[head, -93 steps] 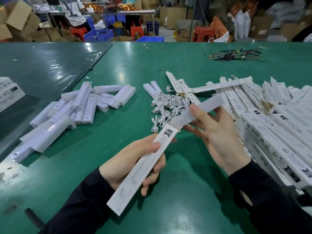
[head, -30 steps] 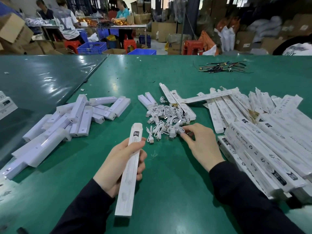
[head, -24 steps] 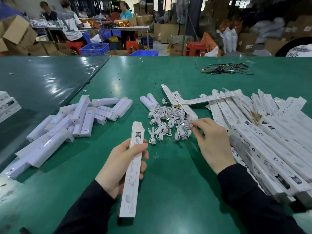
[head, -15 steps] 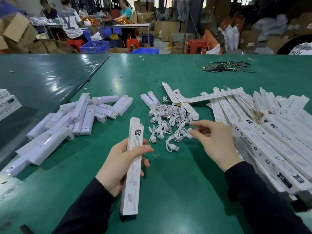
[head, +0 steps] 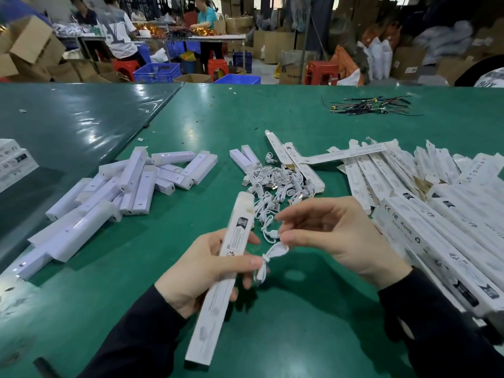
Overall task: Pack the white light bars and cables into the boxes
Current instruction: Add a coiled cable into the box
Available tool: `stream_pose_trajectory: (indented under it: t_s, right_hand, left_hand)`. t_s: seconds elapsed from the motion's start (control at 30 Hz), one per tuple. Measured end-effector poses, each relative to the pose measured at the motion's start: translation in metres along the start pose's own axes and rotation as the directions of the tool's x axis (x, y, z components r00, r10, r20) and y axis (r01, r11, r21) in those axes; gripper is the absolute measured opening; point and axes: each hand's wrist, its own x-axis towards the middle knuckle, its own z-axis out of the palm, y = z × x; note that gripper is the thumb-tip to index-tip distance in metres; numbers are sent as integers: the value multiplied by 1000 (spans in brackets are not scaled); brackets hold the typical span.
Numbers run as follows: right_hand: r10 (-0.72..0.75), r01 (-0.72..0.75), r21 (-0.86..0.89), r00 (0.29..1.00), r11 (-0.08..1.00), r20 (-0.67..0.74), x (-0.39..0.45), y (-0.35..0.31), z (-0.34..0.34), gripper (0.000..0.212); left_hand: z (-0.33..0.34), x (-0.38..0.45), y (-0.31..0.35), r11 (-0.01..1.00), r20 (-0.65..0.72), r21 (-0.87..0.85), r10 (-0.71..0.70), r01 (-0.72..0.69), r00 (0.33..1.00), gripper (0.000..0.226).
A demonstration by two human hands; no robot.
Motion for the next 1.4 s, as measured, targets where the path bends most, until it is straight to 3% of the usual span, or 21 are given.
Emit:
stream_pose_trajectory:
  t_s: [0.17,0.27,0.37,0.47,0.53,0.8,0.93,1.07,1.23,1.4]
  right_hand:
    - [18,-18,-1,998,1000,61,-1,1,4,16]
    - [31,-30,-22,999,999,38,0,4,6,15]
    - [-23,29,-227,999,973,30,-1,7,11,35]
    - [-134,154,-523,988,838,77,-5,17,27,61]
    - [-190,191,-579,980,792,63,-6,22,35,63]
    - [-170,136,-488,985,862,-27,-5,22,33,45]
    - [-89,112,-449,993,886,73,-5,19,31,65]
    - [-53,112,-469,989,876,138,-6,16,29,59]
    - [-51,65,-409,998,910,45,-6,18,36,52]
    - [-10,1,-315,1000,949,-27,-5,19,35,43]
  left_hand:
    - [2,-2,0,998,108,-29,-46,50,993,41]
    - [4,0,0,997,71,-51,-52,55,996,46]
    - [4,4,0,990,-54,-138,-50,42,997,44]
    - [3,6,0,970,-141,-241,-75,40,987,50]
    - [1,7,0,960,-178,-278,-88,35,980,47]
    - [-5,8,-1,942,-201,-336,-98,25,975,39]
    - [-4,7,-1,945,-167,-323,-118,58,979,40]
    - [-3,5,-1,951,-127,-298,-118,76,985,36]
    - [-2,5,0,953,-140,-296,-106,61,984,46]
    - [-2,5,0,942,-161,-332,-102,44,982,39]
